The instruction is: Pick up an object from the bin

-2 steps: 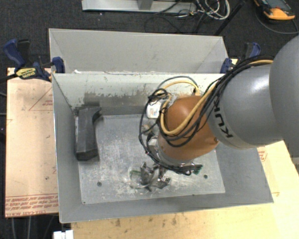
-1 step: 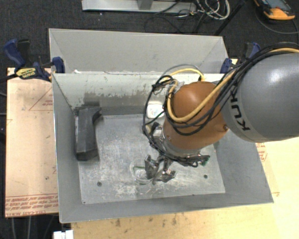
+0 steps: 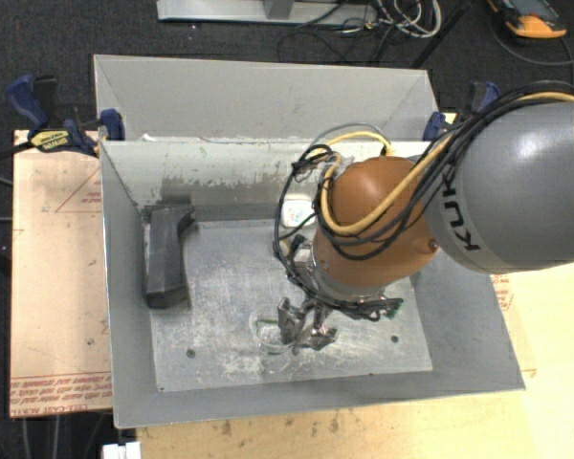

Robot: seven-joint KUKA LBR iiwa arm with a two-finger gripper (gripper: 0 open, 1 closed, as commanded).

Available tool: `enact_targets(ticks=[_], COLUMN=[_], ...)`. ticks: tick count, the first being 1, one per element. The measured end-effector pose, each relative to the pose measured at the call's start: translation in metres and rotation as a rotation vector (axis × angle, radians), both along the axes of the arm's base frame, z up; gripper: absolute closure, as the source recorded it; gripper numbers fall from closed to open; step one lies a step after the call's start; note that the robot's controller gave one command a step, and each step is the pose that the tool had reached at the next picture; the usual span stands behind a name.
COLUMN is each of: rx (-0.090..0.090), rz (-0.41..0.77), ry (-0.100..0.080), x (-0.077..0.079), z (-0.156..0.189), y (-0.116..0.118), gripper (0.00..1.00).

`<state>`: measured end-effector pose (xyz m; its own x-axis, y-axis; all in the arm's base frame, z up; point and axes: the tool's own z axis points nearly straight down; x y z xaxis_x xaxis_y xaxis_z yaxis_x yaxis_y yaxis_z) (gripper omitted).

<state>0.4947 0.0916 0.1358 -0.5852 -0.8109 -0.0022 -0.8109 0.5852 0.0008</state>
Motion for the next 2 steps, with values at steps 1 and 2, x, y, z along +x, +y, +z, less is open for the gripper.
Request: enact_targets(ticks=[1, 2], rx=[-0.001, 0.000], rz=[-0.002, -0.005], ry=[0.006, 0.001], x=[-0.003, -0.008], z=[0.053, -0.008], y=[0.001, 0.003], gripper=[1.00, 1.00])
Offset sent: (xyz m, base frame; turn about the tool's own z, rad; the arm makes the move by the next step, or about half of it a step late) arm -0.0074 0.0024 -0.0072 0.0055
